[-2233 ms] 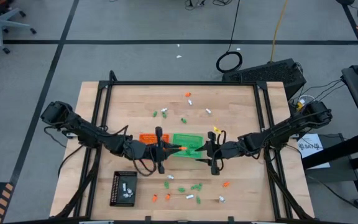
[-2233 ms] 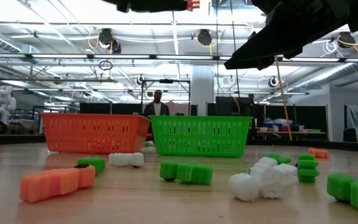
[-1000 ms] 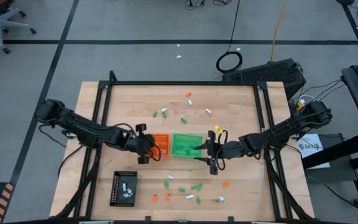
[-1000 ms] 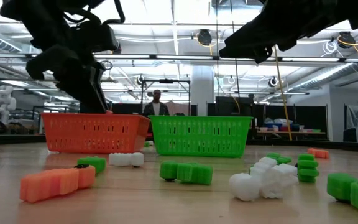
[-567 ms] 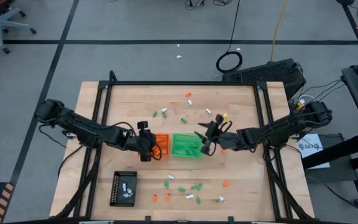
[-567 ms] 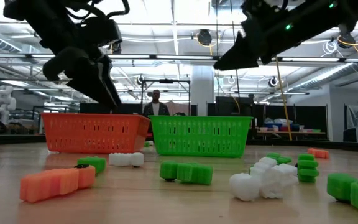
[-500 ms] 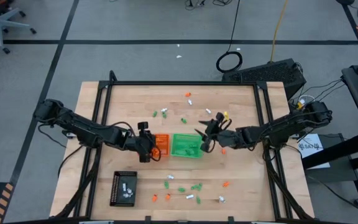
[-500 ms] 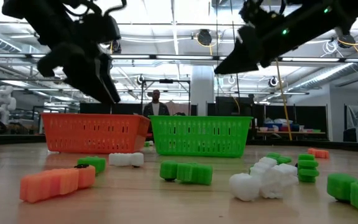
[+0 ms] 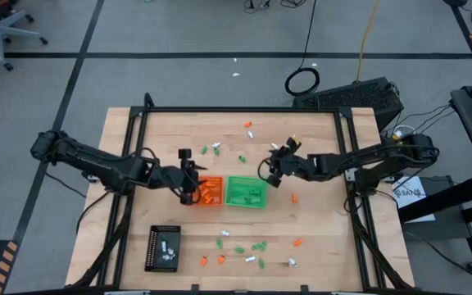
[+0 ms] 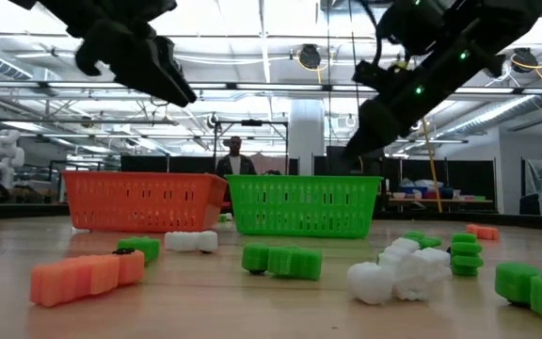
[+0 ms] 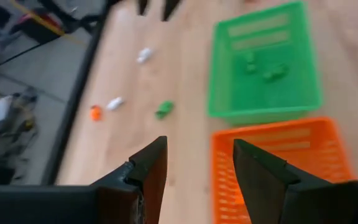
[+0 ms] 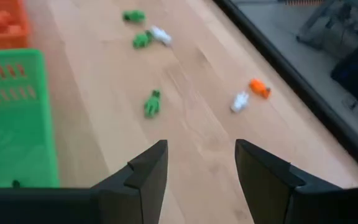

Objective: Sort Halloween decoration
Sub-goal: Put the white skeleton toy into the black bin

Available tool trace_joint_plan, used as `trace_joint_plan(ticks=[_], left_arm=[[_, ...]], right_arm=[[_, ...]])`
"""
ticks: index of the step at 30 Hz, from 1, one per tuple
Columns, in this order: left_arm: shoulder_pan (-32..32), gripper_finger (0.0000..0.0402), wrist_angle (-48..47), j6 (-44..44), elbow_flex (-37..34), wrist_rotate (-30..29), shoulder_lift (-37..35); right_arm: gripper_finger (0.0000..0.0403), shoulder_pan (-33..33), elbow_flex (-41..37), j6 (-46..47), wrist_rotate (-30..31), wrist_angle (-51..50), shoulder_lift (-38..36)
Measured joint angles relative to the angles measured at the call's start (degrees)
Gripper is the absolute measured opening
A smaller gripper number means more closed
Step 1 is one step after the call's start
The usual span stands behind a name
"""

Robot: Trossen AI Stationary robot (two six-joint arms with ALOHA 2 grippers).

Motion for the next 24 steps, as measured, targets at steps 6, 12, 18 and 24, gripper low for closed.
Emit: trace_joint_plan(ticks=[6, 12, 18, 24], left_arm=[[3.32, 0.0178, -2.15, -4.07, 0.00, -6.54, 0.30], [4.73, 0.0178, -5.81, -10.09, 0.00, -7.75, 0.31], [4.72, 0.0178, -5.65, -10.56, 0.00, -7.75, 0.31], [4.71, 0.0178, -5.29, -10.55, 0.00, -7.75, 0.31]], right_arm=[[0.0171, -2.59, -1.22, -0.40, -1.14, 0.89, 0.00], [0.0171, -6.18, -9.99, 0.79, 0.19, 13.51, 0.00], [0.0171, -8.85, -15.01, 5.33, 0.09, 20.71, 0.00], [0.0171, -11.31, -17.59, 5.88, 0.09, 20.51, 0.00]])
